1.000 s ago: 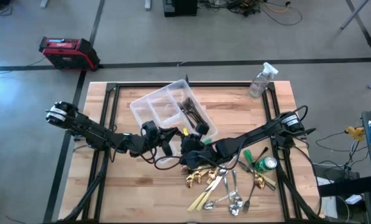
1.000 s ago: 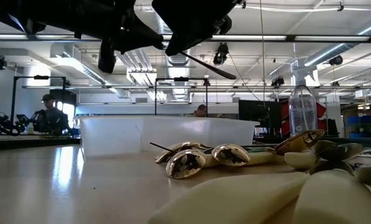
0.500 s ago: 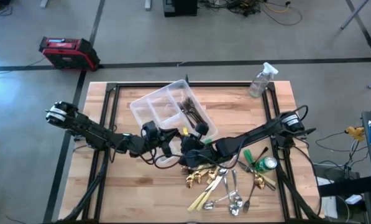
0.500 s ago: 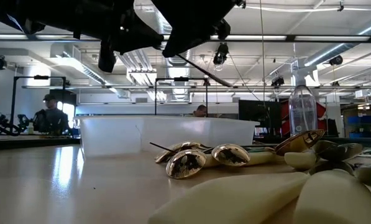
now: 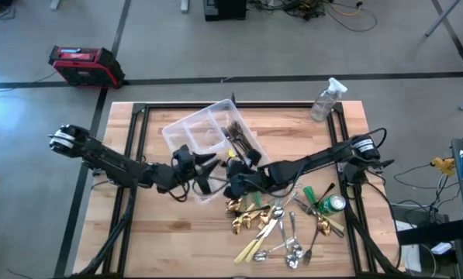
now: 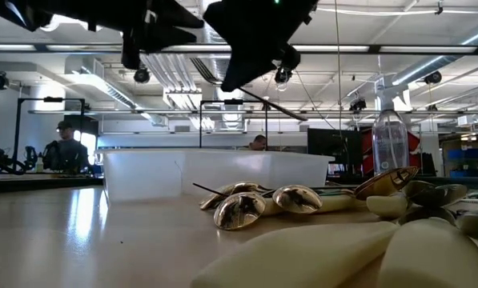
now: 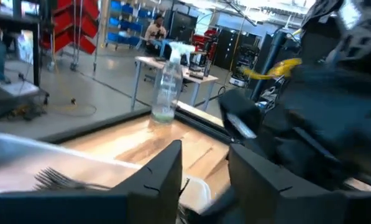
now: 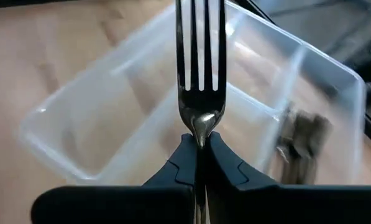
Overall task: Sort silverware
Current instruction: Put the black fork into the transparent silverware tray
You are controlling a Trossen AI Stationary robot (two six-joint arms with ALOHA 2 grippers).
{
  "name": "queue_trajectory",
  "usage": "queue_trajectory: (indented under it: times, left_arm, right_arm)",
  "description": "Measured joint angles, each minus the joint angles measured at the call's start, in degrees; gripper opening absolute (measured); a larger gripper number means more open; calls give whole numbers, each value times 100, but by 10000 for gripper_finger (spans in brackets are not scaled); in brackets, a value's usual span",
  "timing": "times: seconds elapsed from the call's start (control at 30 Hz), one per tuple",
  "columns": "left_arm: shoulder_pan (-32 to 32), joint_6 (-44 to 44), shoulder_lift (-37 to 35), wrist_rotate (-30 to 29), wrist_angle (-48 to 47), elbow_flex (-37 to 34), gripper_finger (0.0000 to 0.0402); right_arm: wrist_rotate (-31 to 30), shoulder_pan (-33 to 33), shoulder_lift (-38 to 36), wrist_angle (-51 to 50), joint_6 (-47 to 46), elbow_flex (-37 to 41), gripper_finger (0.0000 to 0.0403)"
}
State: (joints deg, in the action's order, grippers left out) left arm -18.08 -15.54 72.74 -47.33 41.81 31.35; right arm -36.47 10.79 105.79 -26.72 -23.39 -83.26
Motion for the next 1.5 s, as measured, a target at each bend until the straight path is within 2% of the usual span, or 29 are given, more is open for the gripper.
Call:
queue_trajectory:
  times: [0.13,0.27,0.4,0.57,0.97,1.1,1.23,1.37,1.43,1.5]
  left_arm:
    - [-23,510,-853,-182,-608,0,152]
    - [-37,740,-1672,-178,-1182,2,170]
    - [-67,694,-2189,-183,-1871,0,180]
    - [-75,490,-2440,-176,-2398,0,179]
    - [-75,592,-2464,-170,-2794,-2,160]
    - [-75,716,-2825,-175,-3214,-9,161]
    - [-75,883,-3414,-184,-3727,-11,165]
    - [-75,1187,-3929,-153,-4245,-28,166]
    - [-73,1384,-4093,-45,-4408,-139,164]
    - [-75,1604,-4158,325,-4401,-358,160]
  right_arm:
    - [133,-373,-128,-371,-66,0,0]
    - [636,-910,-160,-403,-7,0,0]
    - [1158,-1536,0,-407,-32,0,0]
    - [2087,-2258,323,-409,-263,0,0]
    - [2956,-2917,1302,-406,-656,-1,5]
    - [2937,-2905,1321,-422,-545,-2,42]
    - [2957,-2907,1185,-538,-335,1,102]
    - [2940,-2867,890,-751,262,4,162]
    - [2905,-2753,676,-978,540,4,185]
    - [2900,-2561,432,-1234,802,4,201]
